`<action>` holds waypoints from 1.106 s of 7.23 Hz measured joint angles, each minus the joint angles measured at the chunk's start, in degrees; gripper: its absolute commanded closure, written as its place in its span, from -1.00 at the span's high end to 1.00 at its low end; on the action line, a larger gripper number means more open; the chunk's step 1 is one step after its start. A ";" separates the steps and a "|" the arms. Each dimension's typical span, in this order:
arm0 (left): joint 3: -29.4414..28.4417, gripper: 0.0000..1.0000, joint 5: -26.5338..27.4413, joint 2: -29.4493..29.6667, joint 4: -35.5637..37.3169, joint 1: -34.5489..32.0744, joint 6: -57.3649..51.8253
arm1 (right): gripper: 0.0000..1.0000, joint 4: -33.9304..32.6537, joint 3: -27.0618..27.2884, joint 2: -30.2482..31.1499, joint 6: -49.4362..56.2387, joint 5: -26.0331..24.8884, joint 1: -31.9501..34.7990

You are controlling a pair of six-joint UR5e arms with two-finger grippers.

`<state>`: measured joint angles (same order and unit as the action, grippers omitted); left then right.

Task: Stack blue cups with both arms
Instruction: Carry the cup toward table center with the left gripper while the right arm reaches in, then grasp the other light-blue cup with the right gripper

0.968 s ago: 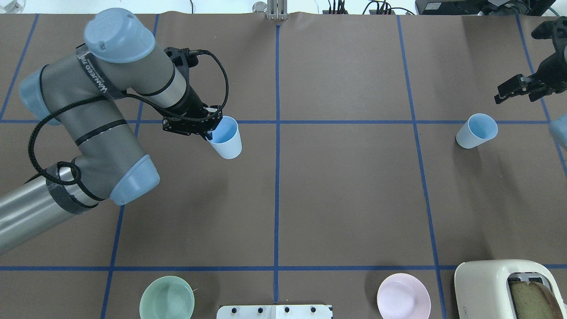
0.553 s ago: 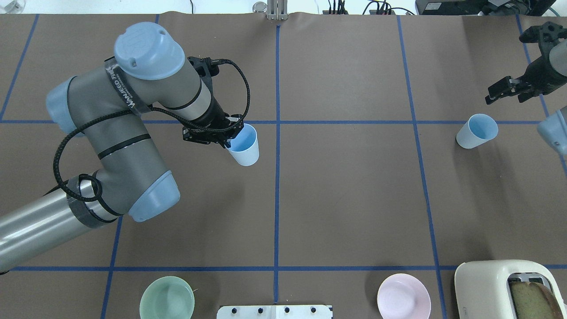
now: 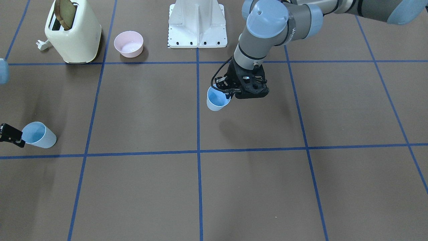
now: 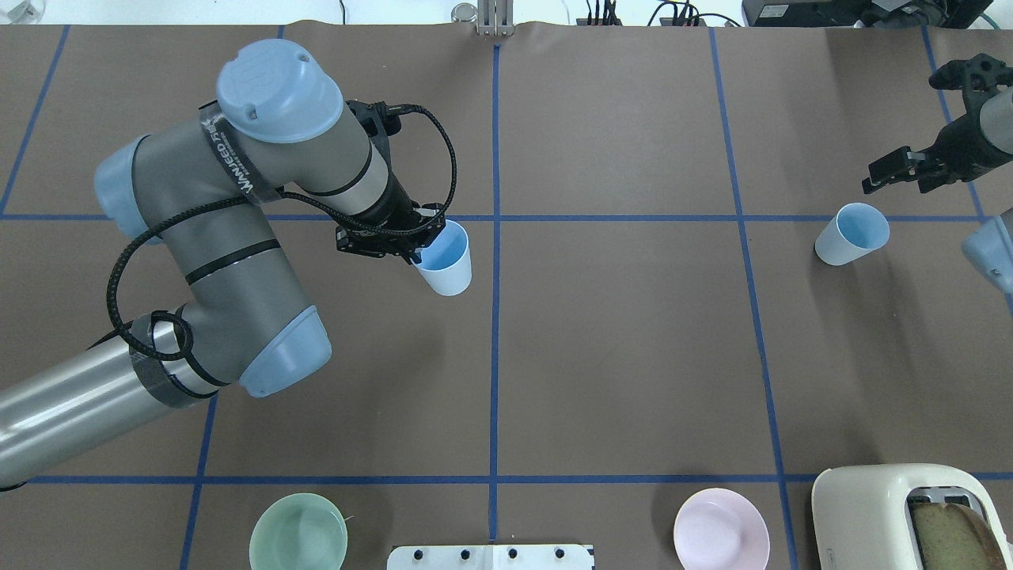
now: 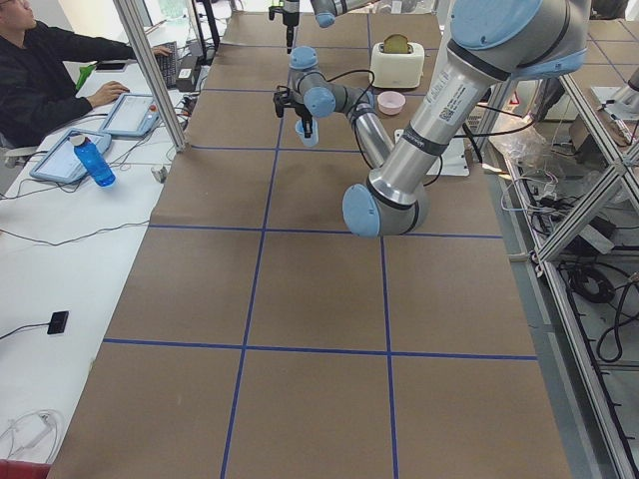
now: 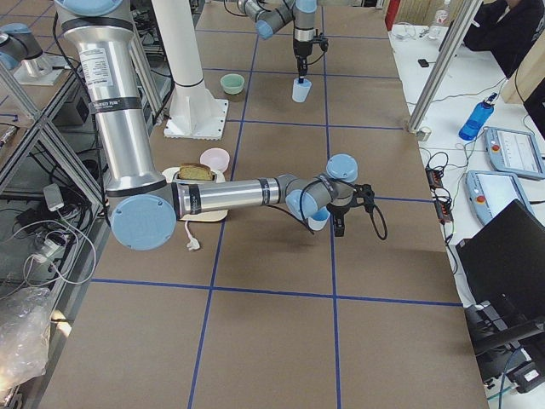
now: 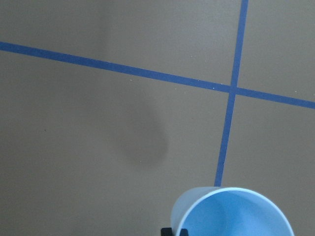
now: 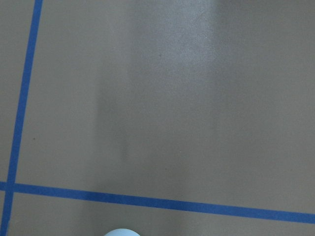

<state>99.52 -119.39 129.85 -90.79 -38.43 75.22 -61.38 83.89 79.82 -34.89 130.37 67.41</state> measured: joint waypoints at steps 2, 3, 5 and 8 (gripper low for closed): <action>-0.02 -1.00 0.03 0.04 0.00 0.08 0.01 | 1.00 2.87 0.75 1.73 -2.11 0.15 -0.69; -0.08 -1.00 0.03 0.03 0.00 0.09 0.02 | 1.00 4.32 1.42 2.78 -3.24 0.16 -1.22; -0.15 -1.00 0.03 -0.03 0.00 0.17 0.02 | 1.00 5.98 2.94 4.32 -5.35 0.13 -2.27; -0.16 -1.00 0.00 -0.06 0.00 0.28 0.02 | 0.58 6.27 3.84 5.21 -6.10 -0.25 -3.43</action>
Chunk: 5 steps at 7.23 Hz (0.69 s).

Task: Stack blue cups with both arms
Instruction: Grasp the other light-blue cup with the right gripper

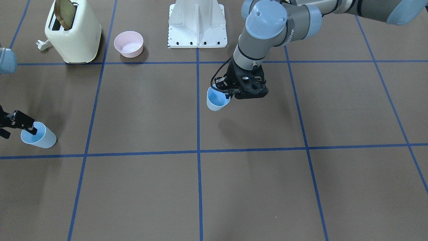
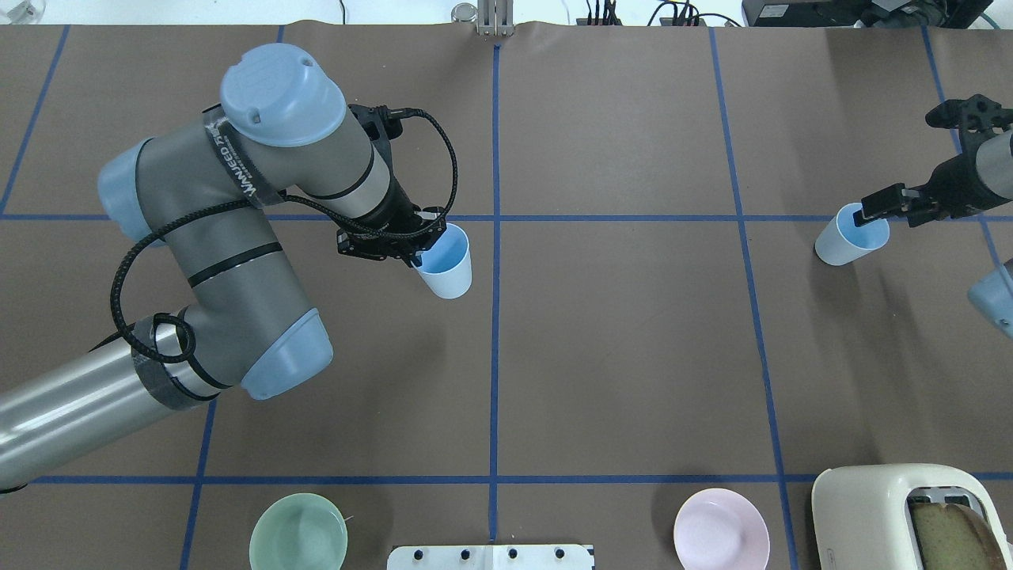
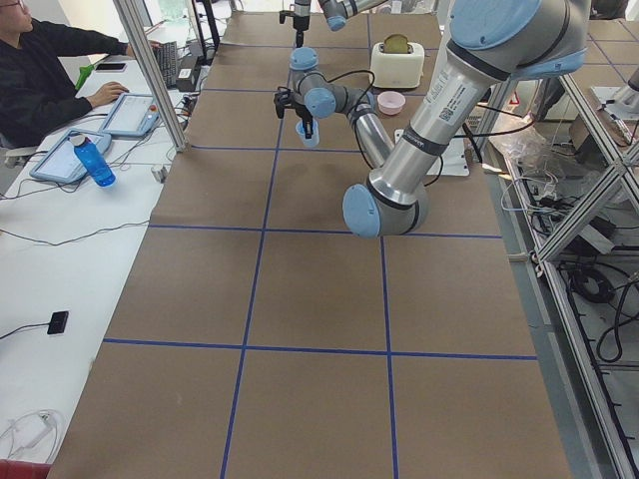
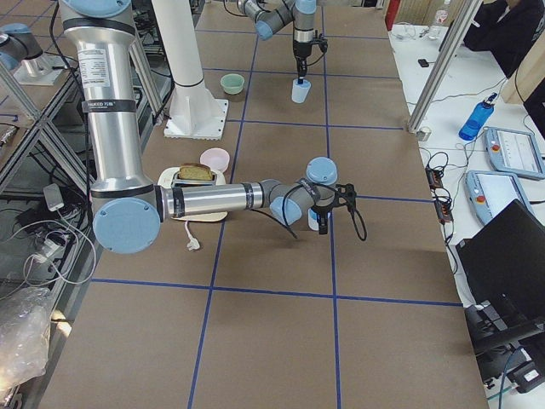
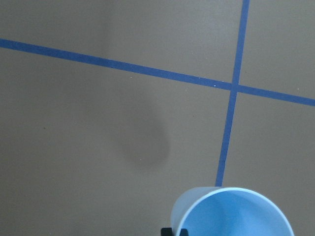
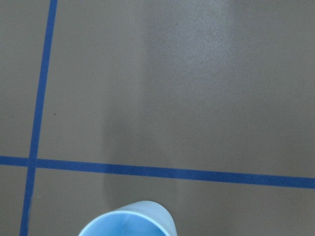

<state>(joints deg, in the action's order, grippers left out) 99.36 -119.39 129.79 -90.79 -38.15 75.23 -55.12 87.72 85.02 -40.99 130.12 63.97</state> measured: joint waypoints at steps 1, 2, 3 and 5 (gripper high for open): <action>0.00 -1.00 0.02 0.00 0.00 0.00 0.00 | 0.37 0.01 0.02 0.03 0.00 -0.05 -0.10; 0.01 -1.00 0.01 -0.01 0.00 0.00 0.00 | 0.16 0.01 0.01 0.05 -0.01 -0.10 -0.13; 0.03 -1.00 -0.02 -0.02 0.00 0.01 0.00 | -0.27 0.01 0.01 0.05 -0.01 -0.10 -0.16; 0.04 -1.00 -0.05 -0.06 0.00 0.01 0.00 | -1.00 0.01 -0.09 0.01 -0.04 -0.11 -0.16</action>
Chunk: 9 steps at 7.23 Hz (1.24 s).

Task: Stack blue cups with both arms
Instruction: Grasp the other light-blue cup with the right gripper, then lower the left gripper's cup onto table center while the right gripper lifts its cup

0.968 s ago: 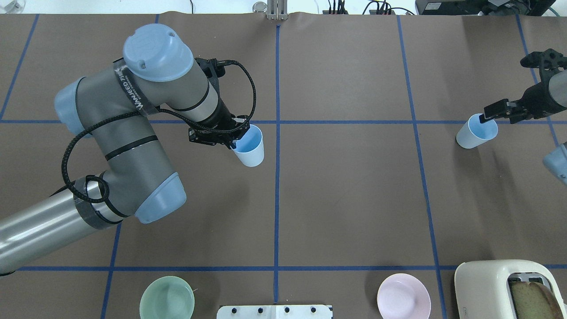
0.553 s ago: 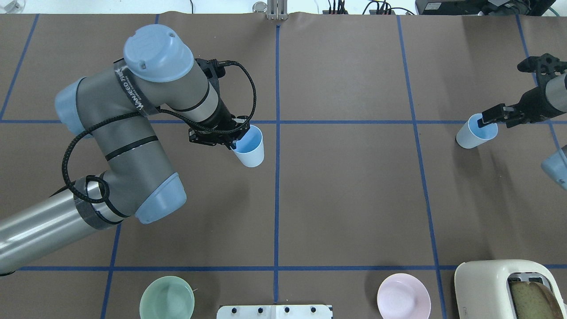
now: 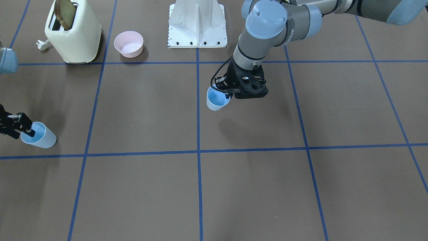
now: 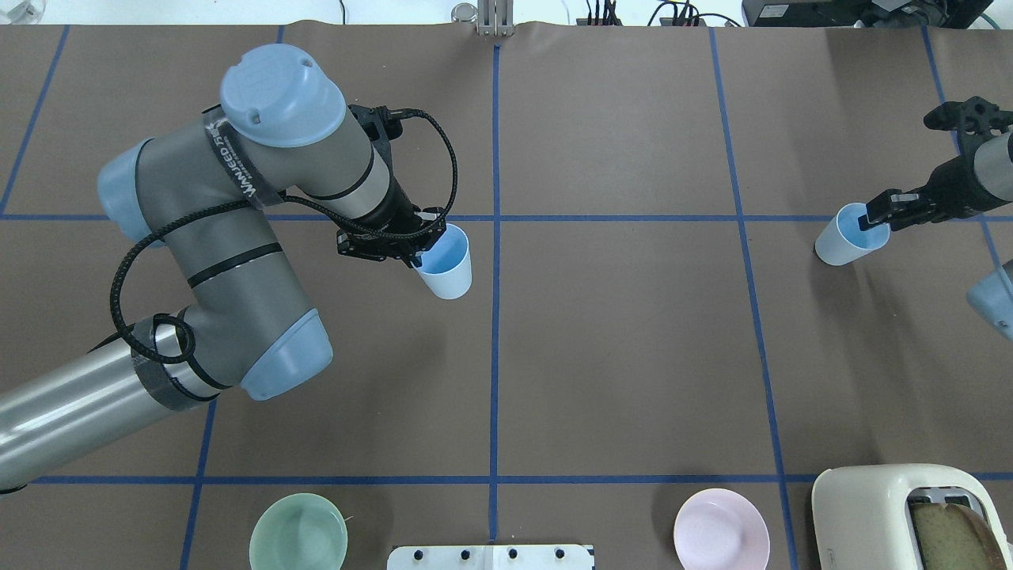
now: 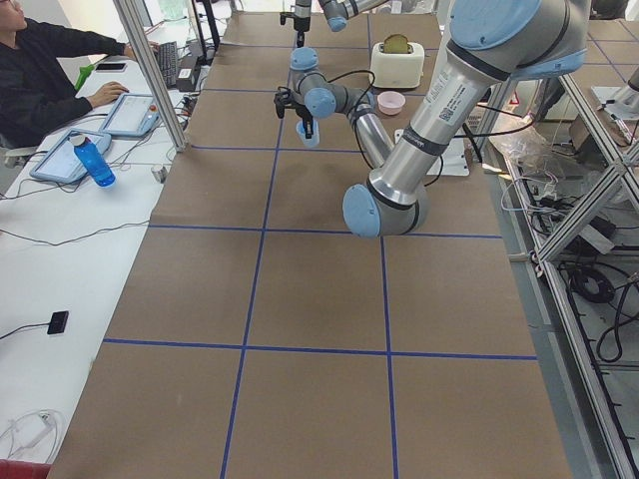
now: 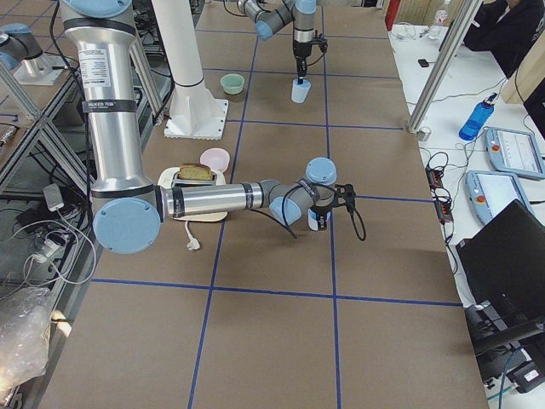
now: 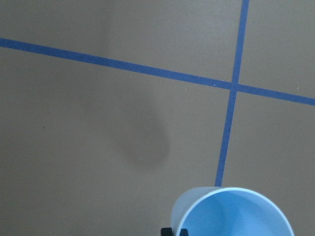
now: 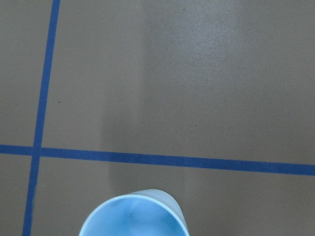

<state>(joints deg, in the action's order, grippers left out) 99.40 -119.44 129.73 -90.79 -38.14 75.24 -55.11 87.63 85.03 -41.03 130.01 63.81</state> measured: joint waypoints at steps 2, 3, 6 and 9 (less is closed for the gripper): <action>-0.05 -1.00 0.00 -0.01 0.00 0.00 -0.02 | -1.00 0.00 -0.05 -0.09 -0.27 -0.21 -0.12; -0.05 -1.00 -0.01 -0.01 0.00 0.00 -0.04 | -1.00 0.00 0.00 -0.23 -1.21 -0.63 -0.26; -0.36 -1.00 1.28 0.04 -0.02 1.58 0.02 | -1.00 -0.49 0.18 -1.82 -4.48 -0.49 -0.80; -3.11 -1.00 4.53 1.50 -0.53 4.26 1.33 | -1.00 -3.70 1.46 -5.58 -9.44 0.10 -1.18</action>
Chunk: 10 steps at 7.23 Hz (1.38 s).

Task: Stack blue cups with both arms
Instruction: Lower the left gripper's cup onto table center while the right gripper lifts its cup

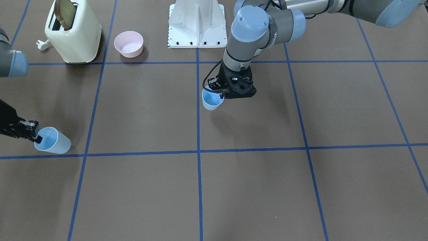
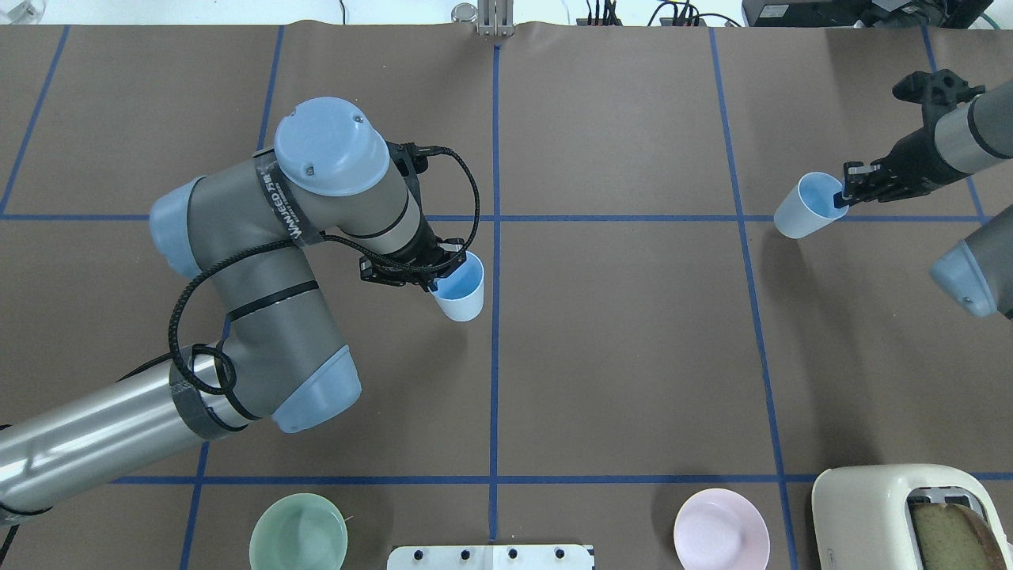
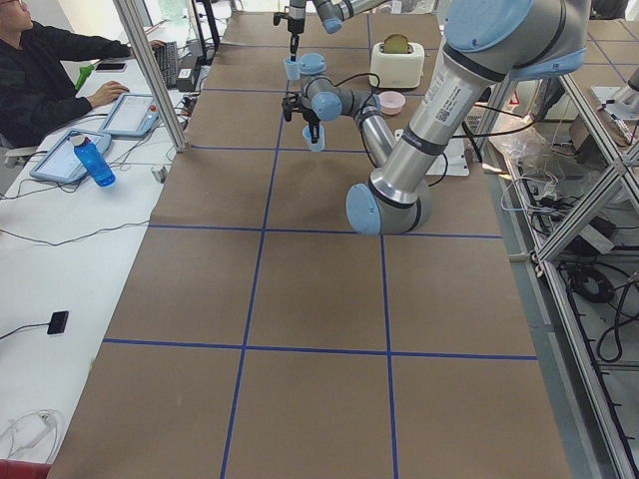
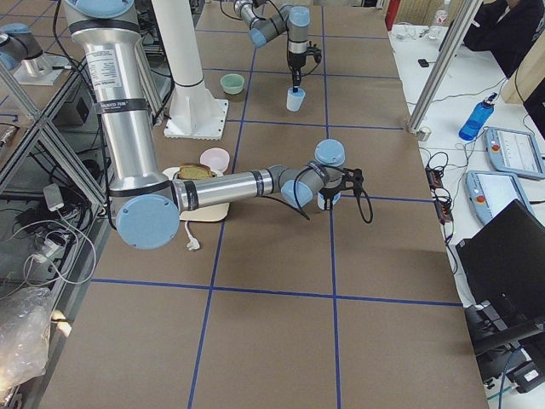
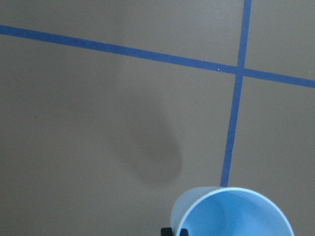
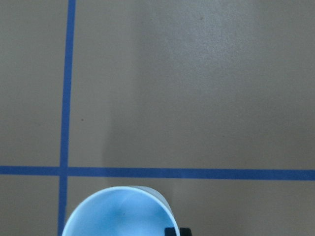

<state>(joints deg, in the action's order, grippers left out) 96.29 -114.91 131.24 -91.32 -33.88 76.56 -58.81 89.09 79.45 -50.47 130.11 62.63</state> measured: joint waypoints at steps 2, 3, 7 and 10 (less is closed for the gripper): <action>-1.81 -1.00 1.22 1.49 -0.29 1.03 0.67 | -1.00 -4.00 1.41 -2.18 -0.44 0.01 -0.04; -2.36 -1.00 1.47 1.80 -0.39 1.24 0.74 | -1.00 -5.08 1.67 -2.92 -0.48 0.02 -0.04; -5.95 -1.00 1.62 3.73 -1.94 1.36 1.02 | -1.00 -7.47 1.83 -4.58 -0.50 -0.05 -0.05; -7.01 -1.00 2.61 3.96 -2.61 1.69 1.05 | -1.00 -7.55 1.86 -4.63 -0.50 -0.17 -0.05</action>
<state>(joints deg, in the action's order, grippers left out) 89.27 -112.30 135.20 -93.93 -32.20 77.61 -66.35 90.95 74.82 -50.98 129.94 62.58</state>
